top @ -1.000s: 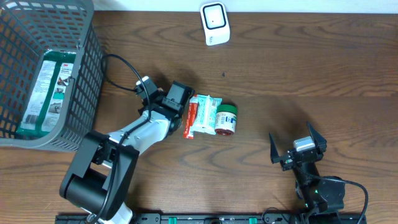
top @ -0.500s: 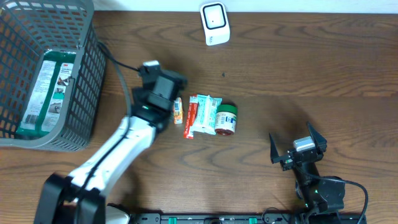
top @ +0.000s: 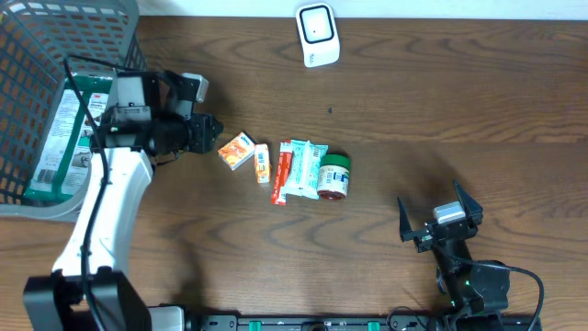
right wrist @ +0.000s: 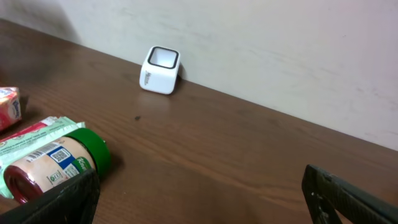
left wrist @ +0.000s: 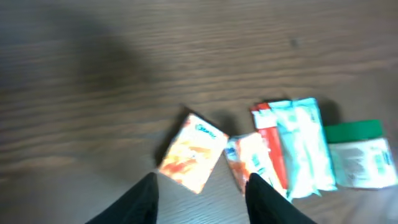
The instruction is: Scan the item barcode
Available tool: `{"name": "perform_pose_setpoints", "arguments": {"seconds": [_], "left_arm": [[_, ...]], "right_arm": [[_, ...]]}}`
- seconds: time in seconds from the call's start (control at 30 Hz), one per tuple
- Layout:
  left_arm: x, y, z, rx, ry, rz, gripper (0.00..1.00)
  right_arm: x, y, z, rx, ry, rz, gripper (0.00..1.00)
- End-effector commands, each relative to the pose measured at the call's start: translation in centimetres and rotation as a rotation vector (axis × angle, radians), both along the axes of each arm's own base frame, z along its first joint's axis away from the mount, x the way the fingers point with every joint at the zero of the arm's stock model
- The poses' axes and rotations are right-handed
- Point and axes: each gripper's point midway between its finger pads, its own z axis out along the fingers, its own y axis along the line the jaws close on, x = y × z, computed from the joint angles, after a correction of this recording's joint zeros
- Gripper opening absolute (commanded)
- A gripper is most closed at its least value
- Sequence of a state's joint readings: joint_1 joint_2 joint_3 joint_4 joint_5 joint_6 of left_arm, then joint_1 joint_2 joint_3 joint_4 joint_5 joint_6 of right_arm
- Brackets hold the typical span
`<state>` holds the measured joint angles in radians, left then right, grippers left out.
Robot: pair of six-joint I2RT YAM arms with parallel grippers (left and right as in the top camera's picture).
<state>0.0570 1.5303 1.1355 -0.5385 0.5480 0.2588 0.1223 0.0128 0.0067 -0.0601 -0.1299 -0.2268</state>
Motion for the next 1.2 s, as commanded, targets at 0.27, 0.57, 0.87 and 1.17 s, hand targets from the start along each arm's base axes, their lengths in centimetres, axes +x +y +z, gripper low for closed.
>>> {"name": "perform_pose_setpoints", "arguments": {"seconds": [0.27,0.57,0.87,1.17], "left_arm": [[1.8,-0.6,-4.5,-0.009,0.007,-0.123,0.66],[2.2,-0.2,-9.8,0.011,0.102,-0.130,0.48],[1.5,-1.2,-12.3,-0.054,0.167,-0.161,0.50],[0.6,-1.3,-13.2,-0.063,0.203,-0.161,0.43]], "right_arm": [[-0.1,0.3,-0.1,0.011,0.006,0.009,0.99],[-0.1,0.3,-0.1,0.011,0.006,0.009,0.99],[-0.1,0.3,-0.1,0.011,0.006,0.009,0.99],[-0.1,0.3,-0.1,0.011,0.006,0.009,0.99]]}}
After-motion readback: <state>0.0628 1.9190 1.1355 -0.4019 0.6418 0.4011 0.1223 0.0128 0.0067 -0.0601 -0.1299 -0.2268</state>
